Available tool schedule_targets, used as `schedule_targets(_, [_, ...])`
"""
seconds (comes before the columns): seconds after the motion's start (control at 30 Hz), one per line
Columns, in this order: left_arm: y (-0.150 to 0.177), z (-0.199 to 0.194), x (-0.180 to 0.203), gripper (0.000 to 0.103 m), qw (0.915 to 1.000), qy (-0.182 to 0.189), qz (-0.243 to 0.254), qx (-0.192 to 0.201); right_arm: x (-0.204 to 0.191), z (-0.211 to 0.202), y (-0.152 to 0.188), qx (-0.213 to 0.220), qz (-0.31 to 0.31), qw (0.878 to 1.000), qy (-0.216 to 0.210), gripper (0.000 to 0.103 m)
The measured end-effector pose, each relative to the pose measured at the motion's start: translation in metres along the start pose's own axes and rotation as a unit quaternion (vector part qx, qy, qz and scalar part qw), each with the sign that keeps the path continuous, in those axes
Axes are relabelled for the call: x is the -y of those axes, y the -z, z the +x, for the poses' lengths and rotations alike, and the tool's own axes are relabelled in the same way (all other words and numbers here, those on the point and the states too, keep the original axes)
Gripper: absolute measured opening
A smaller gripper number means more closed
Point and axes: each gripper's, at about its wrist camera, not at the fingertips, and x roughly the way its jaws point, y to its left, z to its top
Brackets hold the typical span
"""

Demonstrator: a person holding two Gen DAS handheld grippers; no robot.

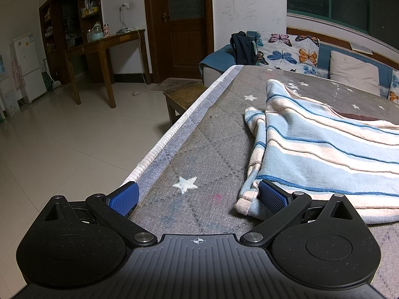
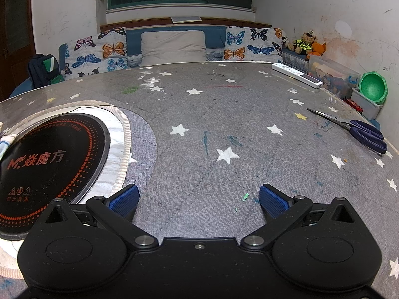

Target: Fold clothes

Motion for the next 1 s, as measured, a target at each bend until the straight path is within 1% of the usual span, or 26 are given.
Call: schedule_targets(1.0, [-0.0006, 0.0001, -0.0015, 0.103, 0.9999, 0.006, -0.007, -0.003, -0.0001, -0.0002, 0.0000, 0.000, 0.000, 1.000, 0.000, 0.103])
